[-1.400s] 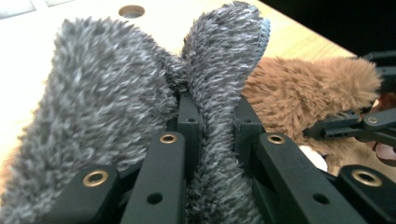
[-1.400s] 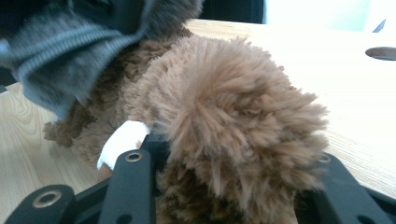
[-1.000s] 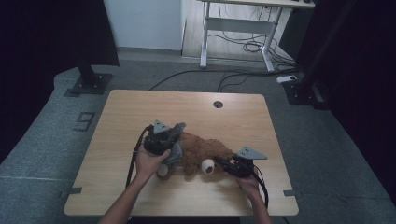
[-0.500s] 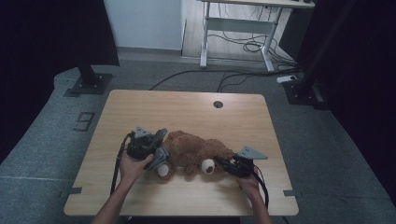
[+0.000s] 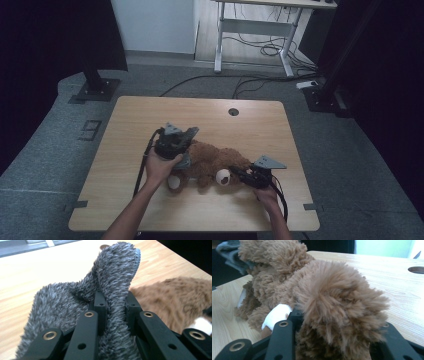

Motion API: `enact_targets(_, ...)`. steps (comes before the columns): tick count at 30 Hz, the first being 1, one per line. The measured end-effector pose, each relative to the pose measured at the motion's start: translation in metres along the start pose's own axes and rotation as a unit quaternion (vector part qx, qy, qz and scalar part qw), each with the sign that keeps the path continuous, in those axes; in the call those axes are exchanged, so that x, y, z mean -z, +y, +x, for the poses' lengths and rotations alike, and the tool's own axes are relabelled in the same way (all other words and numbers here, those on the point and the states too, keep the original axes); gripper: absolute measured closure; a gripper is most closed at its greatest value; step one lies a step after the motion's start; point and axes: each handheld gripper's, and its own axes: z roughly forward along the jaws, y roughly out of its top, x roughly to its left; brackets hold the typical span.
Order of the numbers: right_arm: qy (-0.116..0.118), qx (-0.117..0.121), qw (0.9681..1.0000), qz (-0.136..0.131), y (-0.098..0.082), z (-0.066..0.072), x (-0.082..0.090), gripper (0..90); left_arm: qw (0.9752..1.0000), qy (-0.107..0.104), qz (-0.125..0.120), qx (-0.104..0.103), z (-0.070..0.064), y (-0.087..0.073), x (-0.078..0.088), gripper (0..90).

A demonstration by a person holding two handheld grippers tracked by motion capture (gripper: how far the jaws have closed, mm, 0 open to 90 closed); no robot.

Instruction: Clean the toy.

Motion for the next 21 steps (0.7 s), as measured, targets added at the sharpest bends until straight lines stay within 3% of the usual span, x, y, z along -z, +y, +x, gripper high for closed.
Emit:
enact_targets(3, 0.003, 0.005, 1.0, 0.0, 0.0, -0.001, 0.001, 55.0, 0.9998, -0.016, 0.013, 0.001, -0.008, 0.003, -0.016, 76.4)
enact_targets(6, 0.004, 0.007, 1.0, 0.001, 0.0, -0.001, 0.001, 53.6, 0.9993, -0.031, 0.017, 0.01, -0.007, -0.005, -0.022, 76.5)
enact_targets(9, 0.002, 0.001, 1.0, 0.001, 0.001, 0.0, 0.002, 42.1, 0.9992, -0.034, 0.012, 0.019, -0.007, -0.017, -0.019, 76.9)
enact_targets(11, -0.005, 0.001, 1.0, 0.004, 0.004, 0.002, 0.004, 31.5, 0.9996, -0.026, 0.007, 0.012, -0.011, -0.025, -0.016, 77.2)
enact_targets(16, -0.019, -0.025, 0.9993, 0.018, 0.016, 0.009, 0.012, 17.6, 0.9998, -0.018, -0.01, 0.001, -0.019, -0.038, -0.009, 77.3)
enact_targets(19, -0.024, -0.052, 0.9983, -0.015, 0.031, 0.011, 0.024, 15.0, 0.9996, -0.022, -0.013, 0.004, -0.02, -0.043, -0.005, 77.4)
enact_targets(21, -0.031, -0.066, 0.9971, -0.023, 0.042, 0.013, 0.028, 14.3, 0.9996, -0.023, -0.015, -0.001, -0.022, -0.045, -0.002, 77.3)
